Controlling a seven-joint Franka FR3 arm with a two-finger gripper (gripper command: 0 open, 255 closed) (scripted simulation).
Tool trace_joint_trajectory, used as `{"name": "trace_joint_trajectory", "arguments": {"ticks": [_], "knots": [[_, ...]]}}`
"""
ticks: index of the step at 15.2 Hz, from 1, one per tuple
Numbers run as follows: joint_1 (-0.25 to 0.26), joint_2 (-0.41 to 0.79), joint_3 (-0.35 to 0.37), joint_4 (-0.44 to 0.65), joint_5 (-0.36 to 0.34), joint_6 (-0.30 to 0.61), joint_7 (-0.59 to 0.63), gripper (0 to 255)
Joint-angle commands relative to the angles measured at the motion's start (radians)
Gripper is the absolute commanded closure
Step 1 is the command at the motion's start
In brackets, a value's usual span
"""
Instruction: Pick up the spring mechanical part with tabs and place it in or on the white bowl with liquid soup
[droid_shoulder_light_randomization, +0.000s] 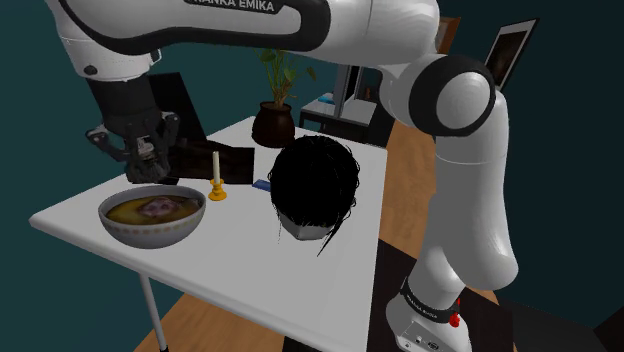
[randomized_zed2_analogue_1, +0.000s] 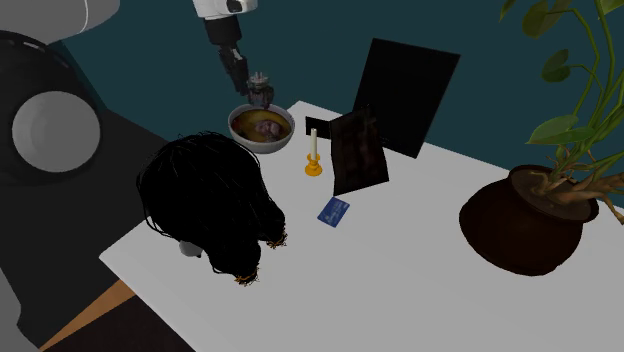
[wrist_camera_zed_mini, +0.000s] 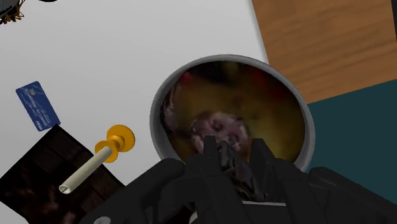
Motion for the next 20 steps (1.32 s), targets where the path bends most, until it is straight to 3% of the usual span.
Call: {"name": "trace_joint_trajectory", "arguments": {"ticks": [1,5,6,14,20], "knots": [[-0.005,-0.009,0.000,-0.043,0.002,0.035,0.004,255],[-0.007,-0.008,-0.001,-0.070,0.002,0.061,0.007,255],[-0.007,-0.008,-0.001,-0.070,0.002,0.061,0.007,0],[-0.311,-0.007,-0.017,-0.156,0.457,0.265,-0.246,0],[-0.303,-0.003,-0.012,-0.215,0.458,0.329,-0.249,0]]}}
